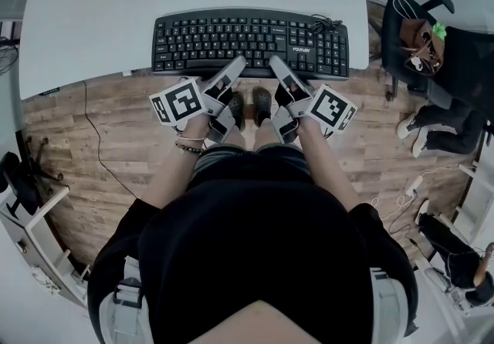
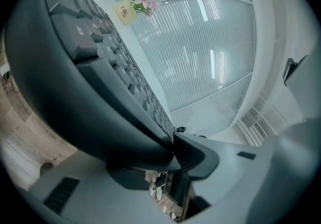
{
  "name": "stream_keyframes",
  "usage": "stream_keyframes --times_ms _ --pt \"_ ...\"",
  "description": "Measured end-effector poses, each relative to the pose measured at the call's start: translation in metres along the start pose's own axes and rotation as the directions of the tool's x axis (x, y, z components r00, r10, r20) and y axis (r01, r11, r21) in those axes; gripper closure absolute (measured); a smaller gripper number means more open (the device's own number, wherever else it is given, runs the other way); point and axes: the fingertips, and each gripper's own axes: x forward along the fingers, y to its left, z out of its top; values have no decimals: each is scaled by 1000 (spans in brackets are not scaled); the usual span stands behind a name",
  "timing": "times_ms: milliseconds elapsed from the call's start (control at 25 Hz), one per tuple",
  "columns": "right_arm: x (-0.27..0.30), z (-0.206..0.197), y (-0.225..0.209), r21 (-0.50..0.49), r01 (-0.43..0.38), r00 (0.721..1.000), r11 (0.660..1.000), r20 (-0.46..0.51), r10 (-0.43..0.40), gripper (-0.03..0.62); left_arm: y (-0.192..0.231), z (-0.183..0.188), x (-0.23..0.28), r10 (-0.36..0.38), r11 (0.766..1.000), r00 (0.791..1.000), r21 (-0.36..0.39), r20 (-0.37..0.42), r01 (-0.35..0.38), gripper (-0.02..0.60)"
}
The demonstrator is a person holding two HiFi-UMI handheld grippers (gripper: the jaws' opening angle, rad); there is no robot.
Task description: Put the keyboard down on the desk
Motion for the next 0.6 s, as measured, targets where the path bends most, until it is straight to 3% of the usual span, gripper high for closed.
stream_keyframes --times_ms 280,600 --pt "-1 -3 -1 38 -51 999 998 16 50 453 3 -9 -1 -18 1000 1000 -20 -19 18 433" --pt "-2 -9 -7 49 -45 999 998 4 45 454 10 -13 -2 -4 999 999 -39 -38 3 428"
